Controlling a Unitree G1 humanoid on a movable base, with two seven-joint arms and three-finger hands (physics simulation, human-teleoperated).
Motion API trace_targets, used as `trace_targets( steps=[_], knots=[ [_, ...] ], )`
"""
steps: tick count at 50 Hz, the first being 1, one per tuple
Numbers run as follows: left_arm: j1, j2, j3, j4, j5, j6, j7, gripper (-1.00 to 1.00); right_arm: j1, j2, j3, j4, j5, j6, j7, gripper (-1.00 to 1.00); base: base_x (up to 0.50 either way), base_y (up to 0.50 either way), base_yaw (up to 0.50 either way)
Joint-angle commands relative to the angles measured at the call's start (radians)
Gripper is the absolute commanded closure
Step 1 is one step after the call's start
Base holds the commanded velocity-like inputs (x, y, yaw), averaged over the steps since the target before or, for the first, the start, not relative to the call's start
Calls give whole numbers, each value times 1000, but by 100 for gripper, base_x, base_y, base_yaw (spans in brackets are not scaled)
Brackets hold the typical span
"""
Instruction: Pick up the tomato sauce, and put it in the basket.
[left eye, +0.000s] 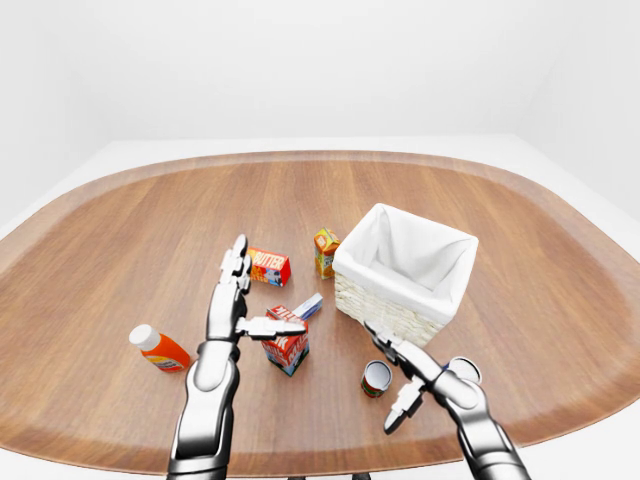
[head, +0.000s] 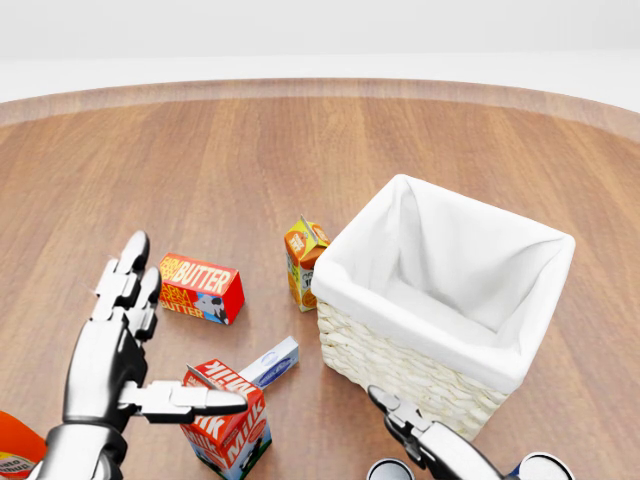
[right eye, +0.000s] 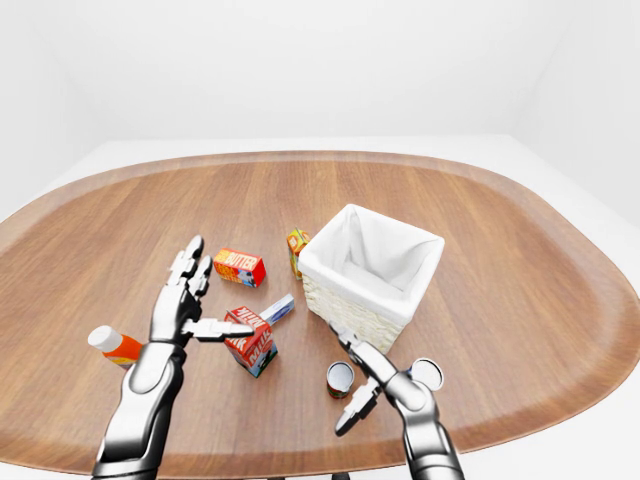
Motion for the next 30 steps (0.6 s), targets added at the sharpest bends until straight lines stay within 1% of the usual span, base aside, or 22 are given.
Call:
trace_targets(
  steps=[1,30],
  knots=[
    [1,-1,-2,4,2,0,0,-95,-6,1,4,8,-7,0,-6,-100,0,0,0],
    [3,-1,-1,-2,2,0,-2,-95,-51,-6,12,127,-35,0,-47,-100,0,0,0]
  ],
)
